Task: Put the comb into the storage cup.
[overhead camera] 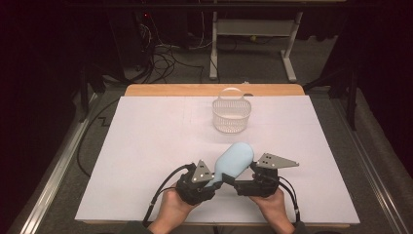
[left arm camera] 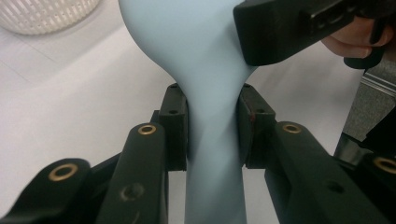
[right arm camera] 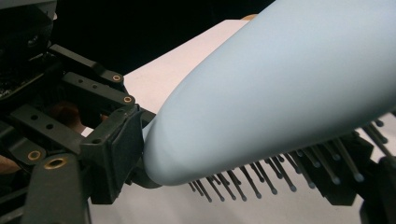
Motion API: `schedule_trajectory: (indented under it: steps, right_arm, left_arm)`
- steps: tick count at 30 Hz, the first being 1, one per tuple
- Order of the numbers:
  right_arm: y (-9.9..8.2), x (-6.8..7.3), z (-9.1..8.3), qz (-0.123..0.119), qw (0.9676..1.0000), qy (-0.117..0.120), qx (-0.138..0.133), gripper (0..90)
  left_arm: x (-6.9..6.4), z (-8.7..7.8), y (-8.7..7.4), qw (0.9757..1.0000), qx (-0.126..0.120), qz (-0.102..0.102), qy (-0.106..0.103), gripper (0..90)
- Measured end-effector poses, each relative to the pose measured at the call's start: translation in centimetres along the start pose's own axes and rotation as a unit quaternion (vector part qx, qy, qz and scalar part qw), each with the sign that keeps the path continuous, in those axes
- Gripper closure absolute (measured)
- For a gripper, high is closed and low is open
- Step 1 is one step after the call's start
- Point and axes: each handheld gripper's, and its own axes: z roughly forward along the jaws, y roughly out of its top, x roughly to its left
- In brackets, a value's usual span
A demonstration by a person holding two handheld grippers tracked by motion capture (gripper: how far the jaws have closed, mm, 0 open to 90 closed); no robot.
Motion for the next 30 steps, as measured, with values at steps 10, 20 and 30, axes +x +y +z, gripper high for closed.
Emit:
schedule_trajectory:
  steps: [10, 20, 30]
  right_arm:
    - [0.6, -0.1, -0.2, 0.019, 0.9997, 0.014, 0.007, 31.1]
    - [1.6, -0.5, -1.2, 0.032, 0.9978, 0.057, 0.011, 44.9]
    - [2.2, -0.5, -1.8, 0.051, 0.9943, 0.094, 0.002, 52.5]
  left_arm:
    - [-0.2, 0.0, 0.1, 0.9999, 0.005, 0.007, 0.009, 67.0]
    - [-0.4, -0.1, 0.2, 0.9999, 0.004, 0.012, 0.006, 67.1]
    - [-0.7, -0.7, 0.5, 0.9997, -0.009, 0.02, 0.005, 66.9]
